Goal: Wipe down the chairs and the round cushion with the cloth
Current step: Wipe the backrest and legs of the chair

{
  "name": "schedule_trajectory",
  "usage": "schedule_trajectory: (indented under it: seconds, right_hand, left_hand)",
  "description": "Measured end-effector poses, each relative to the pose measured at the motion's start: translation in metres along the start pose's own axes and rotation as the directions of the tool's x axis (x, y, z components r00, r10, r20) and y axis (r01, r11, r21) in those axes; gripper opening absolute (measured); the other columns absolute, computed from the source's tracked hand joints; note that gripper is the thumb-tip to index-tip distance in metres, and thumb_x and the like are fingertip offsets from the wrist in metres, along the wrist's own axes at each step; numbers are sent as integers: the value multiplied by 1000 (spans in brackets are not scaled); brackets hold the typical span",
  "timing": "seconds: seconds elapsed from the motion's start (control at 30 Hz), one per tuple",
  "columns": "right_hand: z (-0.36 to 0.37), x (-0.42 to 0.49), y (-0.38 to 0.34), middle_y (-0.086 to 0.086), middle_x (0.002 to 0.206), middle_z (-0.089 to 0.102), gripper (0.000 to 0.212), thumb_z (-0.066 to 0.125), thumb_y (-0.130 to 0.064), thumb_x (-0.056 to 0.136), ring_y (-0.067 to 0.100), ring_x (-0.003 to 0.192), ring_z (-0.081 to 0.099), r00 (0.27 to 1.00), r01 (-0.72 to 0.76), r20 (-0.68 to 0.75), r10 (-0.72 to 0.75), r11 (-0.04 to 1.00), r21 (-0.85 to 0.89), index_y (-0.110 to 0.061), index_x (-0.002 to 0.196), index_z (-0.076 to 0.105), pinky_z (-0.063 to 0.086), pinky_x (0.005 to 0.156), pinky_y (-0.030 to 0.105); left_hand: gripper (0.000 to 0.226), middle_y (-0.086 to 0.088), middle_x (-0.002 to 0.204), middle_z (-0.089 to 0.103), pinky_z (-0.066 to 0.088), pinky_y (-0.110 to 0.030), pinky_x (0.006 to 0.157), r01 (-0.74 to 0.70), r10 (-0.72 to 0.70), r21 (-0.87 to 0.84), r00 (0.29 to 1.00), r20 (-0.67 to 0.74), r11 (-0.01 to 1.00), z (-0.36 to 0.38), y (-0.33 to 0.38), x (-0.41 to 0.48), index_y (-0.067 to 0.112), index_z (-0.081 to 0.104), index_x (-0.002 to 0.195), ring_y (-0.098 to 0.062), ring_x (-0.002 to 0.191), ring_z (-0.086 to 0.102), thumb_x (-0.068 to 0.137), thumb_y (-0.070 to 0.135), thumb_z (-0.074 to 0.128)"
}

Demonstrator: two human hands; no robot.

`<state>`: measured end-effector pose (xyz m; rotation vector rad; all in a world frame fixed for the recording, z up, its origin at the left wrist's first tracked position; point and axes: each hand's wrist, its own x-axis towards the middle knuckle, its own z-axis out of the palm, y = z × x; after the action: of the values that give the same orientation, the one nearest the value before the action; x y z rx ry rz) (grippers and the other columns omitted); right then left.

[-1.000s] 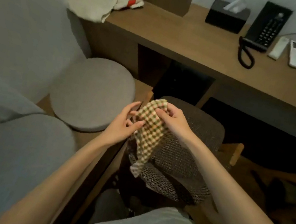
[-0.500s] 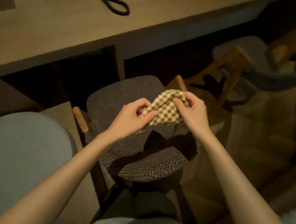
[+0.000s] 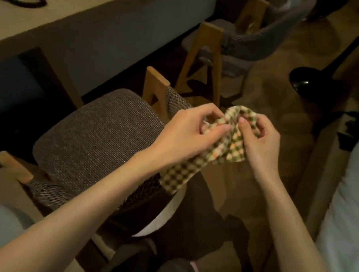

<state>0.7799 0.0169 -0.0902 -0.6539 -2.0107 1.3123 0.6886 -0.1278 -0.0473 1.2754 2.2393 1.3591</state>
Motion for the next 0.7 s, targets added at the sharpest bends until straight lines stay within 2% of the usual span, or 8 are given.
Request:
schedule_trajectory:
  seconds: [0.1, 0.2, 0.3, 0.43, 0.5, 0.57, 0.63, 0.7]
  right_hand:
    - [0, -33, 22, -18, 84, 66, 11, 57, -20, 94, -5, 82, 62, 995, 68, -78, -67, 998, 9, -31, 94, 62, 47, 69, 9]
    - [4, -81, 27, -14, 86, 66, 7, 57, -21, 94, -4, 83, 62, 986, 93, -138, -92, 996, 0, -23, 96, 63, 47, 70, 12]
    - [8, -137, 17, -8, 91, 68, 9, 56, -23, 95, 5, 88, 64, 986, 53, -159, -51, 999, 10, -21, 99, 63, 52, 76, 26]
    - [9, -193, 10, -3, 97, 66, 14, 54, -26, 96, 10, 94, 61, 986, -21, -164, 9, 997, -70, -18, 101, 62, 51, 85, 38]
    - [10, -206, 10, 0, 109, 59, 22, 53, -32, 96, 13, 105, 50, 984, -86, -171, 57, 982, -171, -18, 109, 62, 45, 95, 40]
    - [10, -213, 9, 3, 118, 51, 29, 54, -38, 94, 15, 110, 39, 974, -149, -208, 86, 940, -308, -22, 117, 62, 35, 101, 38]
    - [12, -216, 8, 1, 117, 58, 29, 55, -37, 94, 16, 110, 49, 977, -129, -207, 55, 923, -364, -22, 118, 64, 39, 100, 37]
    - [16, -212, 9, -2, 106, 68, 25, 53, -32, 96, 11, 95, 61, 980, -89, -199, 29, 950, -300, -20, 114, 66, 49, 83, 29]
  left_hand:
    - [14, 10, 52, 61, 42, -25, 43, -95, 93, 72, 995, 25, 993, 11, -9, -24, 25, 63, 94, -1, 47, 57, 90, 38, 61]
    - [13, 20, 49, 54, 30, -12, 44, -167, 166, 78, 986, 19, 983, 11, -12, -67, 22, 64, 92, 4, 45, 51, 90, 35, 62]
    - [12, 15, 43, 49, 26, -17, 40, -162, 161, 56, 987, 13, 985, 8, -12, -119, 24, 62, 90, -3, 38, 44, 91, 36, 61]
    - [11, 9, 53, 58, 35, -24, 43, -96, 96, 1, 994, 54, 995, 5, -15, -176, 22, 65, 91, -5, 44, 50, 92, 32, 60]
    - [11, 10, 63, 64, 42, -24, 47, -70, 71, -13, 997, 43, 997, 0, -18, -193, 21, 66, 94, -4, 55, 59, 92, 30, 60]
    - [12, 6, 68, 67, 47, -31, 58, -61, 61, 17, 998, 19, 998, -5, -23, -205, 23, 66, 96, -10, 63, 62, 92, 32, 59]
    - [14, 9, 72, 67, 49, -29, 65, -96, 96, 115, 995, 10, 989, -10, -30, -212, 25, 66, 98, -8, 68, 62, 92, 35, 58]
    - [14, 16, 80, 64, 50, -28, 71, -159, 160, 229, 987, 14, 960, -14, -36, -212, 27, 66, 99, -4, 74, 59, 93, 35, 58]
